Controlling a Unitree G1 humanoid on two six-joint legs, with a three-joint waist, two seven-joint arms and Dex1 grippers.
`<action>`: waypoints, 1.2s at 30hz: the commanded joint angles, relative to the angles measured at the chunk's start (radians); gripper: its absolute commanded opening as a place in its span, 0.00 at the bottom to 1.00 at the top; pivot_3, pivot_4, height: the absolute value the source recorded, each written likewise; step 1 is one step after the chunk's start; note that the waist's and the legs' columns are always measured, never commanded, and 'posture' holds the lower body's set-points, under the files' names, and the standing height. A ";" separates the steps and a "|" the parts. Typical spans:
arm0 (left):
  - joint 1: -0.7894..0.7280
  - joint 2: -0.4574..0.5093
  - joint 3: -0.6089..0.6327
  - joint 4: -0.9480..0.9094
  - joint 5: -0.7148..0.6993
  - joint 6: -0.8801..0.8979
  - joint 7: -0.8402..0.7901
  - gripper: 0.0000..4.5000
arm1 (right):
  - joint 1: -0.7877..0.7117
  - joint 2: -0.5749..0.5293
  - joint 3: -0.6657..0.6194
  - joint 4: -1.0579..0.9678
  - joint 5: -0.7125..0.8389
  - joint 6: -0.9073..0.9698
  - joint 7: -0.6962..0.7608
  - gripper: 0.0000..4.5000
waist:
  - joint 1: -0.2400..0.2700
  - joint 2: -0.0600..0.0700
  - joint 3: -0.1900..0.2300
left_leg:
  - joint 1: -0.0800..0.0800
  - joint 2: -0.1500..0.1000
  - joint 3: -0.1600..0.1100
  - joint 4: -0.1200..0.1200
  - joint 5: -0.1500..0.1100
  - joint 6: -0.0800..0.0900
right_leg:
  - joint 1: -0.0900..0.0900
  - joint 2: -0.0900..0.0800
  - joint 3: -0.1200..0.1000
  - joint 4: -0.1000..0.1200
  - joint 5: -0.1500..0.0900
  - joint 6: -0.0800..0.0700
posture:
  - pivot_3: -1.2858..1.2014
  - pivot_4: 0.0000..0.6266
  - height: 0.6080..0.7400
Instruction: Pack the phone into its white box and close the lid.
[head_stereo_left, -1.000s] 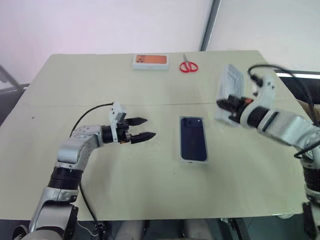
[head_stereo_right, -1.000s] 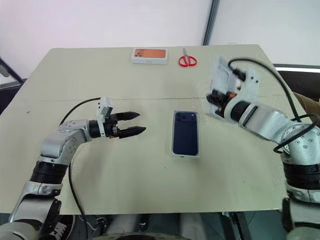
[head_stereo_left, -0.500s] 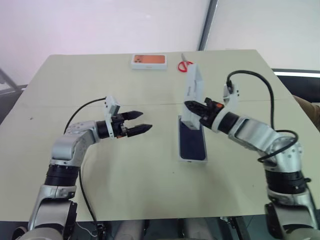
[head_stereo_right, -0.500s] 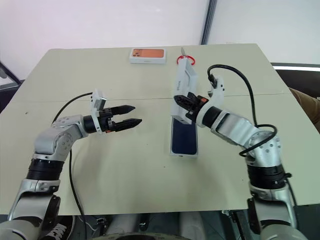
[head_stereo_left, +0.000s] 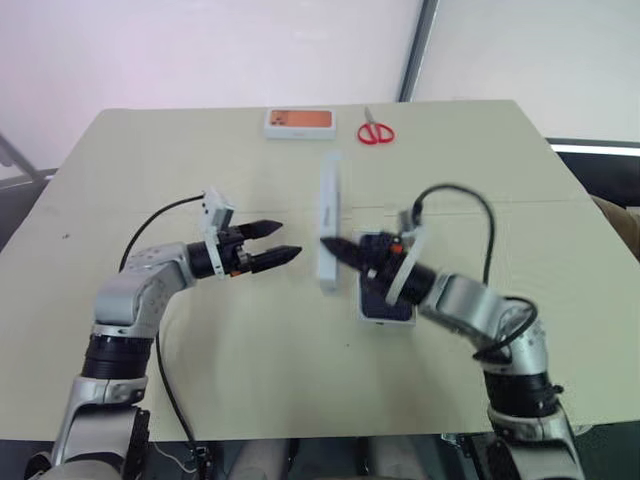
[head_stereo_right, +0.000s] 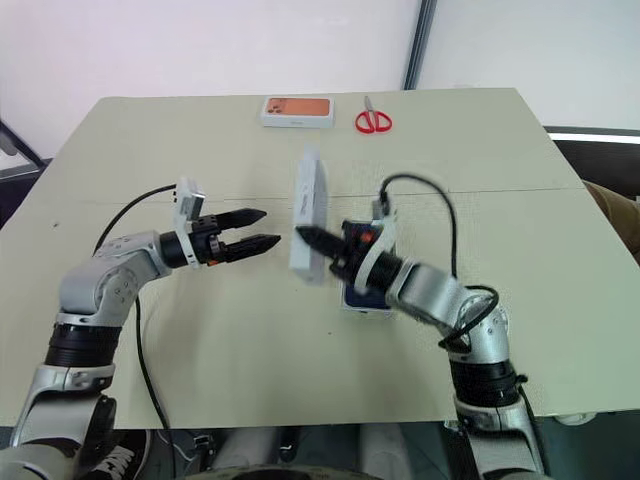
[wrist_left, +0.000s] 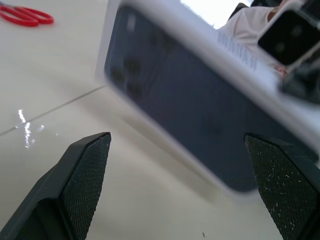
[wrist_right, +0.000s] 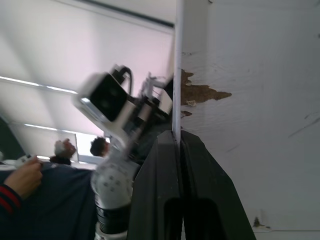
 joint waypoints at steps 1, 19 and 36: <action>0.008 0.002 0.001 -0.051 -0.005 -0.007 0.009 1.00 | -0.004 0.011 -0.014 -0.035 0.026 0.013 0.024 0.01 | 0.000 0.000 0.000 | 0.000 0.000 0.000 0.000 0.000 0.000 | 0.000 0.000 0.000 0.000 0.000 0.000 | 0.52 0.24 1.00; 0.060 -0.111 -0.109 -0.068 0.041 -0.055 0.063 0.01 | 0.080 -0.091 -0.003 -0.050 0.026 -0.029 0.035 0.00 | 0.004 0.000 0.000 | 0.000 0.000 0.000 0.000 0.000 0.000 | 0.001 0.000 0.000 0.000 0.000 0.000 | 0.52 0.24 1.00; -0.016 -0.276 -0.187 0.015 0.113 -0.124 0.115 0.00 | 0.112 -0.251 -0.097 -0.040 -0.083 -0.038 0.108 0.99 | 0.009 -0.001 0.000 | 0.000 -0.001 0.000 0.000 0.000 0.000 | 0.001 0.000 -0.001 -0.001 0.000 0.000 | 0.52 0.24 1.00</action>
